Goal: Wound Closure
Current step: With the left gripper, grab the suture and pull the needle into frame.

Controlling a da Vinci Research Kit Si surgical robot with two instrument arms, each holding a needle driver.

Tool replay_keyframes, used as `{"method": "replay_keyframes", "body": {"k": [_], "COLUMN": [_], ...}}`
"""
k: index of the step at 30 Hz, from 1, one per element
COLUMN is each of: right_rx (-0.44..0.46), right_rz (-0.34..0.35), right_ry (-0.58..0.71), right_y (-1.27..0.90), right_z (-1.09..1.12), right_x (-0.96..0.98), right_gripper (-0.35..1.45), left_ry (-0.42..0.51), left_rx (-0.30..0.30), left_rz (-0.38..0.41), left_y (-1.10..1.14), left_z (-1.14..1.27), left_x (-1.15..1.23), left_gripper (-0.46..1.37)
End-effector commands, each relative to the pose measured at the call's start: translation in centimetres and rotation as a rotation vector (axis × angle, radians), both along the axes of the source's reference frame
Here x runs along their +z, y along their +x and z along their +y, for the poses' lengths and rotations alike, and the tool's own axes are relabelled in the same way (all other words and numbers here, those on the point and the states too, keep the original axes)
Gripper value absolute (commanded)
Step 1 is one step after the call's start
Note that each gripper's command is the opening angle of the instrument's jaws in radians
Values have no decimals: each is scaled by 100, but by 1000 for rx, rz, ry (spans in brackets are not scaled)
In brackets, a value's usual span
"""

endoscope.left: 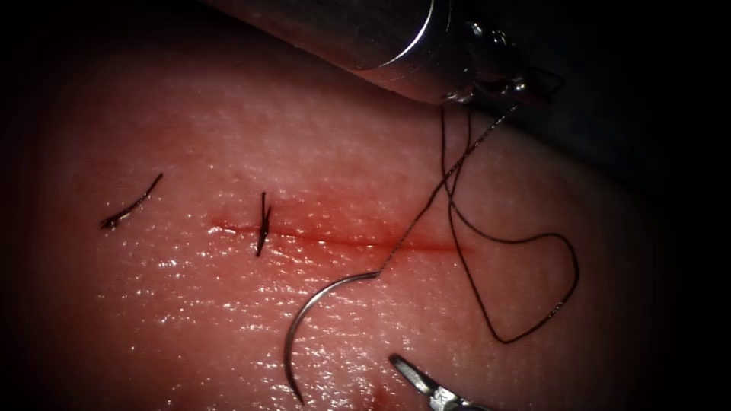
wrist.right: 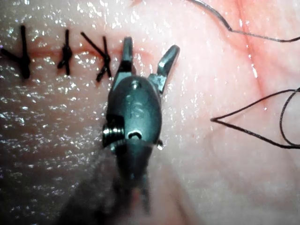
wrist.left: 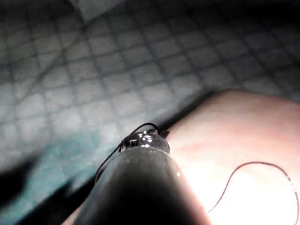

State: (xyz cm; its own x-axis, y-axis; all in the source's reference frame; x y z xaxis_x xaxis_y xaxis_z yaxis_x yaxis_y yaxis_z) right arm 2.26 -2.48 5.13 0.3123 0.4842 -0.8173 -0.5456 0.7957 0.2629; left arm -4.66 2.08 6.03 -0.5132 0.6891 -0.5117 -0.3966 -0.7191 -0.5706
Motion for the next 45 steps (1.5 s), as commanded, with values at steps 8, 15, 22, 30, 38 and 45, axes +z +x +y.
{"method": "replay_keyframes", "body": {"k": [8,15,22,30,38,45], "right_rx": [2,3,3,5,6,7], "right_rz": [-1,-2,-2,0,-1,-1], "right_ry": [1,1,1,-1,-1,-1], "right_y": [2,3,4,4,6,7], "right_z": [0,0,0,0,0,1], "right_x": [0,0,0,1,1,2], "right_gripper": [65,65,65,65,66,66], "left_ry": [-54,-57,-84,-98,-106,-137], "left_rx": [-64,-89,-125,-118,-37,29], "left_rz": [61,76,51,48,-23,-77], "left_y": [26,30,24,26,42,63], "left_z": [27,49,64,57,32,1], "left_x": [18,25,26,23,13,11], "left_gripper": [-35,-35,-33,118,136,136]}}
